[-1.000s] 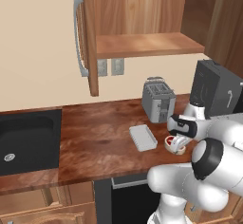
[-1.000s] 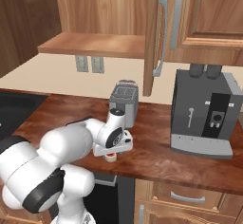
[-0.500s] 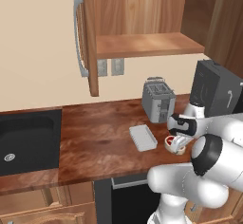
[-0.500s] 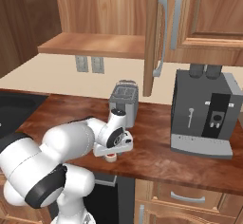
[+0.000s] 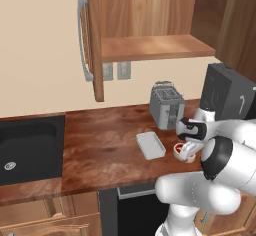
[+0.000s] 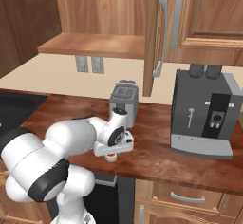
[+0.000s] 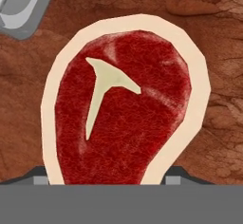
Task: Retrieve the tupperware from the cabinet, then place the raw meat into the tupperware to avoid contamination.
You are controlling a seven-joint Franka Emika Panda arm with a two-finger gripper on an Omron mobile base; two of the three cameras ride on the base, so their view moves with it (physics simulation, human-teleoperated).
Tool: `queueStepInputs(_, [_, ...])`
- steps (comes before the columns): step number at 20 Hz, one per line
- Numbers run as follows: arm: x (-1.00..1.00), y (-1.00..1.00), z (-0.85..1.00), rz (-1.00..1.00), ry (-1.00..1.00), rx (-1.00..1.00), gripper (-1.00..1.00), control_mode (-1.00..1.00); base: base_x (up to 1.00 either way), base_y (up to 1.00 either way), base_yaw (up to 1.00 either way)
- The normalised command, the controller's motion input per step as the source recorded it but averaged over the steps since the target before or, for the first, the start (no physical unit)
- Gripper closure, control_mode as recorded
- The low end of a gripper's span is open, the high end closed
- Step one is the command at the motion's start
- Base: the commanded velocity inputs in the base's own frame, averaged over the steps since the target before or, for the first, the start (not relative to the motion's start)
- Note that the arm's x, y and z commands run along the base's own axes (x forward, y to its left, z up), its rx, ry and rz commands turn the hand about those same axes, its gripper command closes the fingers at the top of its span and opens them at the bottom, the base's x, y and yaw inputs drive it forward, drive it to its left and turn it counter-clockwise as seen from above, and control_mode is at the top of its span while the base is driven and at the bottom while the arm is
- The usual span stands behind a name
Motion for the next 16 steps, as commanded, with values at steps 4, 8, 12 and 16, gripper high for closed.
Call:
queueStepInputs(4, [0.0,0.0,-0.03,0.0,0.01,0.0,1.0,-1.0,0.0,0.0,0.0])
queueStepInputs(8, [0.0,0.0,0.0,0.0,0.0,0.0,1.0,-1.0,0.0,0.0,0.0])
queueStepInputs(12, [-0.03,0.0,0.01,0.0,0.0,0.0,1.0,-1.0,0.0,0.0,0.0])
queueStepInputs(16, [-0.03,0.0,0.21,0.01,0.0,0.0,1.0,-1.0,0.0,0.0,0.0])
